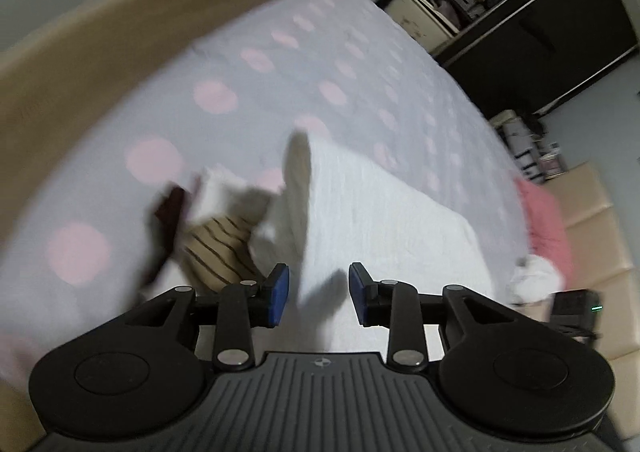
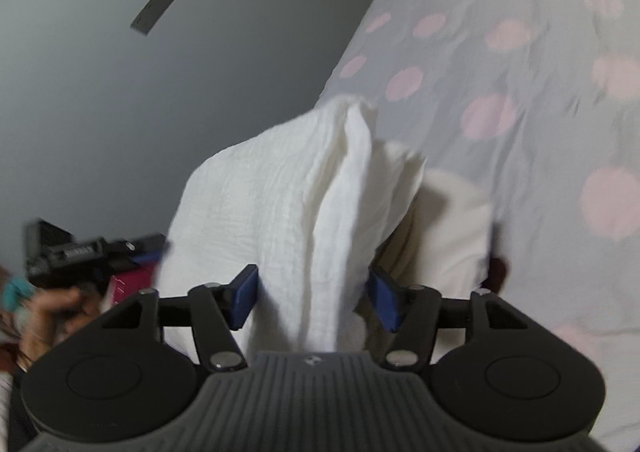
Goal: Fold clothes
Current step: 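Lower the bundle onto the striped garment and open both grippers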
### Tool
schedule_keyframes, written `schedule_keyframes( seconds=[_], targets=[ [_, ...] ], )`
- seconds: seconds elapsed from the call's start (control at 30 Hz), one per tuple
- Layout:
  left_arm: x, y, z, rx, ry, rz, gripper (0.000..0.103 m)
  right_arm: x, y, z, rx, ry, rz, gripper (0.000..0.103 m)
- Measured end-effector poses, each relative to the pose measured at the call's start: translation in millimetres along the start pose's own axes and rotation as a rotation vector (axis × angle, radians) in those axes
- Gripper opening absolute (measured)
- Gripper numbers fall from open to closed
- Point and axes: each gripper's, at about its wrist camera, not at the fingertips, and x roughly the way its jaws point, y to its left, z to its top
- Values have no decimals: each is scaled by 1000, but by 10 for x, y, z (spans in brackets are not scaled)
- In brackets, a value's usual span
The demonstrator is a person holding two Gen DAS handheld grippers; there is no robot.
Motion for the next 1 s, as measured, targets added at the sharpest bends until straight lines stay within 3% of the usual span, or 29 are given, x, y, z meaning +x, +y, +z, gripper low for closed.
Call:
schedule_keyframes(
  seconds=[0.1,0.2,0.43,0.67,0.8,1.0],
  targets=[
    [-185,-145,-25,32,-66,30,30,-199,142,23,-121,-47,-94,64],
    [-222,-361,-70,76,-90,-6,30,-336,255,56,-214,-116,-180,64],
    [53,-824,-113,214,-104,-83,30,-205,462,-152,-425,-207,-179,63],
    [431,-978,-284,324,-95,45,30,-58,662,-360,-634,-290,-182,66],
    [678,-1006,-436,401,-36,146,30,189,557,-484,-709,-239,-240,69],
    [548,-991,-447,405,-42,131,30,51,477,-507,-695,-277,-190,69]
  ],
)
